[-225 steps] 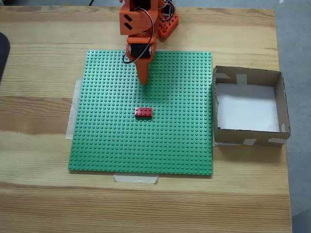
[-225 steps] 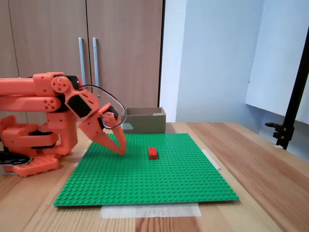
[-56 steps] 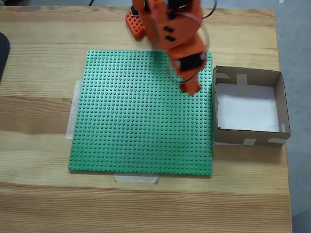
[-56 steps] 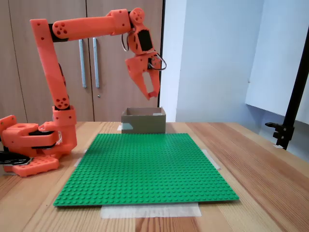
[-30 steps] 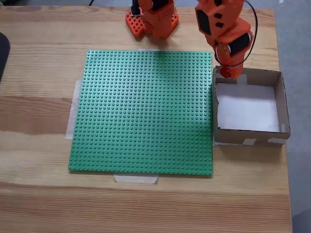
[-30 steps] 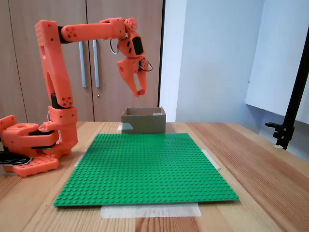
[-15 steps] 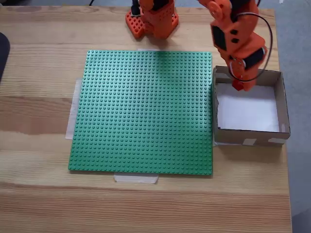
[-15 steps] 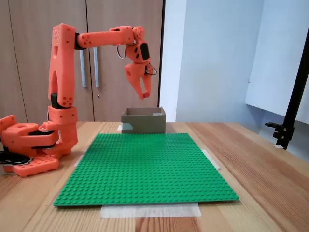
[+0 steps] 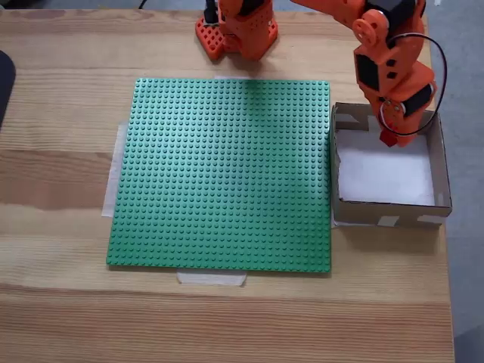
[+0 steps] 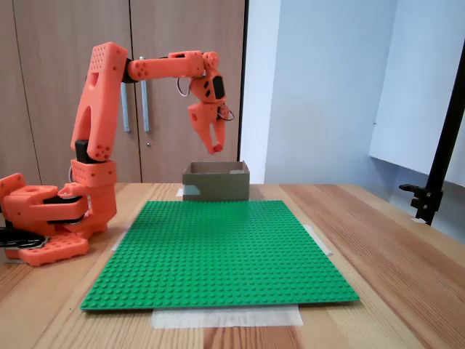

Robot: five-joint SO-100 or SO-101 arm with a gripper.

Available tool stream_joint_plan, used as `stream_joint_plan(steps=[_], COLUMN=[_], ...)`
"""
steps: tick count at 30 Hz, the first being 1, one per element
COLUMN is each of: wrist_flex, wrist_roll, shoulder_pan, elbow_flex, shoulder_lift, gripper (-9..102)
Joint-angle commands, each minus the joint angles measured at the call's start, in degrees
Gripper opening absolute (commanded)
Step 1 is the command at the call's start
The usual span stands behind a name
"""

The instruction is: Pick the red lego block and put it in the box.

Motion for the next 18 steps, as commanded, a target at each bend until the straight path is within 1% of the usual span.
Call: stream_joint_plan(steps=[1,18], wrist_flex=[-0.5,-2.9], wrist_roll=[0.7,2.2], shoulder_pan=[-0.7,-1.1], elbow_flex=[-2.5,-2.9], shoulder_lift=[0.1,-2.8], gripper=[6,7])
